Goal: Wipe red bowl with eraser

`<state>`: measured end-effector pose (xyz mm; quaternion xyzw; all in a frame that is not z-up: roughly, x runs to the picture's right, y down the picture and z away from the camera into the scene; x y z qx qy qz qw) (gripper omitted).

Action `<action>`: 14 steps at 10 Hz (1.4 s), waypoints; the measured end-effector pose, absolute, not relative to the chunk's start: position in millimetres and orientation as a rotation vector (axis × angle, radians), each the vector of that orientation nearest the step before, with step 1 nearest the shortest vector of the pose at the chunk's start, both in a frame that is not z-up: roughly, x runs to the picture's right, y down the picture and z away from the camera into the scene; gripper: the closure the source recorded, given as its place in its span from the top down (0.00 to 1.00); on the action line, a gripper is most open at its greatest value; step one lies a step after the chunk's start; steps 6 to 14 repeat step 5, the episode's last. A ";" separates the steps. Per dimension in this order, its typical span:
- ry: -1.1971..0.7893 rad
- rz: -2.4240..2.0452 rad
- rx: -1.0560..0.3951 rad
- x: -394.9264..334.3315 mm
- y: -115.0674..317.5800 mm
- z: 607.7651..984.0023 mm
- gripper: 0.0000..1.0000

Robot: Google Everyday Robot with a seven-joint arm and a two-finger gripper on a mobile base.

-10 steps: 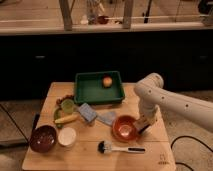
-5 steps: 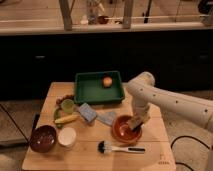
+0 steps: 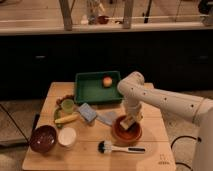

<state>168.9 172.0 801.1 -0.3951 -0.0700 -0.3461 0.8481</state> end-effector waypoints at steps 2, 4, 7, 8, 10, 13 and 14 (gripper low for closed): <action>-0.148 -0.731 -0.832 168.0 171.8 801.3 0.00; -0.148 -0.729 -0.833 169.0 172.1 801.1 0.00; -0.148 -0.728 -0.833 169.4 172.3 801.0 0.00; -0.148 -0.728 -0.833 169.4 172.3 801.0 0.00; -0.148 -0.728 -0.833 169.4 172.3 801.0 0.00; -0.148 -0.728 -0.833 169.4 172.3 801.0 0.00; -0.148 -0.728 -0.833 169.4 172.3 801.0 0.00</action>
